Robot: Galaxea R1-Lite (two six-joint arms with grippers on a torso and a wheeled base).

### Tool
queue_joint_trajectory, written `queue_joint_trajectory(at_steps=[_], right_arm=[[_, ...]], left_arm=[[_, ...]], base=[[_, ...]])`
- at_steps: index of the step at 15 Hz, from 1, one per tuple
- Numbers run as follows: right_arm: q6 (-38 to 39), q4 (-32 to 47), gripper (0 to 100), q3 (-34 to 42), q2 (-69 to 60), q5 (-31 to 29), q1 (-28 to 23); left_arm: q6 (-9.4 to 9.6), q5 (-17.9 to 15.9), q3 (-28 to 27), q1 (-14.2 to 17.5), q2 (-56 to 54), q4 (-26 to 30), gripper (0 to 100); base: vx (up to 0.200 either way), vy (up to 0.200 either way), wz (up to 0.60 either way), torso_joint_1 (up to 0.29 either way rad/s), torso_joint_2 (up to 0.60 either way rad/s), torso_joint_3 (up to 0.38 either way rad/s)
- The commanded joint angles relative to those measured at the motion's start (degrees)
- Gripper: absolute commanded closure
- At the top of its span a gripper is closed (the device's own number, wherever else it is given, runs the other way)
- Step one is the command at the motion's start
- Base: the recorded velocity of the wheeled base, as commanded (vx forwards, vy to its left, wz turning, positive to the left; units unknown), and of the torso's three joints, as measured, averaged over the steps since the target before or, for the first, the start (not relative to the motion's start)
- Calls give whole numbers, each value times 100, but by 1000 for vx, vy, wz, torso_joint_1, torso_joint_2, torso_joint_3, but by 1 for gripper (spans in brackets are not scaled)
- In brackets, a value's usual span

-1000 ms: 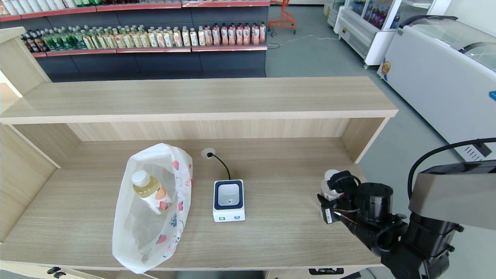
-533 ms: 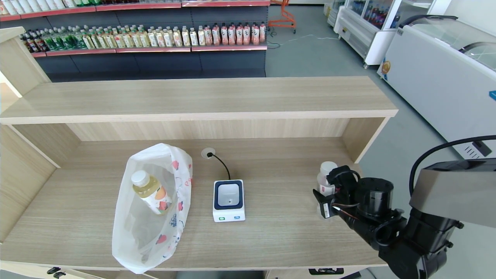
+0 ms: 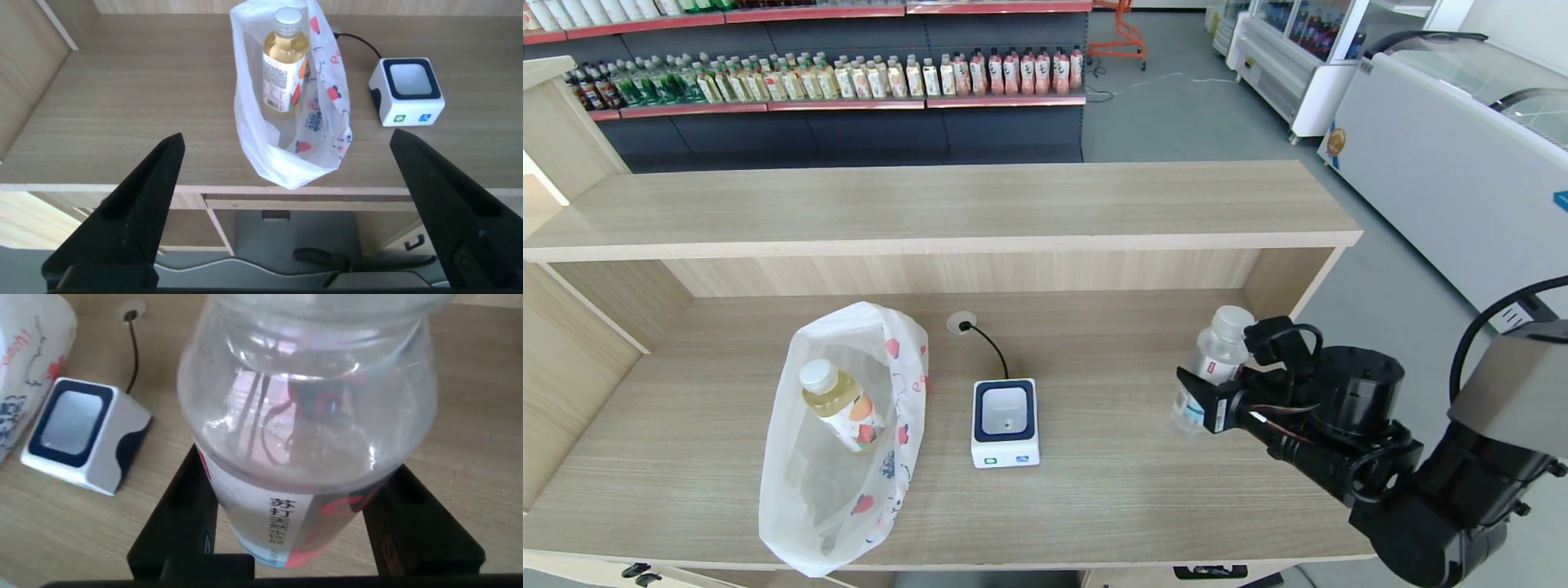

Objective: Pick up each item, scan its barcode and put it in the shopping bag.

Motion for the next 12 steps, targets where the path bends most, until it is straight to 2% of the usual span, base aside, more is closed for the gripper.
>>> queue_joint_trajectory(at_steps=[1, 3, 5, 11, 12], right_arm=[[343, -3, 100, 322, -940, 1169, -286], [396, -3, 100, 709, -1512, 2443, -488], [414, -3, 100, 884, -1855, 3436, -567], [414, -284, 100, 928, -2136, 4966, -330], [414, -284, 100, 937, -2171, 5080, -286]], left_arm=[[0, -1, 1, 2, -2, -1, 0], [-9, -1, 1, 2, -2, -1, 0], [0, -1, 1, 2, -2, -1, 0], [0, -1, 1, 2, -2, -1, 0], [0, -1, 1, 2, -2, -1, 0]], base=[[0, 0, 0, 0, 0, 0], [0, 0, 0, 0, 0, 0], [0, 0, 0, 0, 0, 0], [0, 0, 0, 0, 0, 0], [0, 0, 0, 0, 0, 0]])
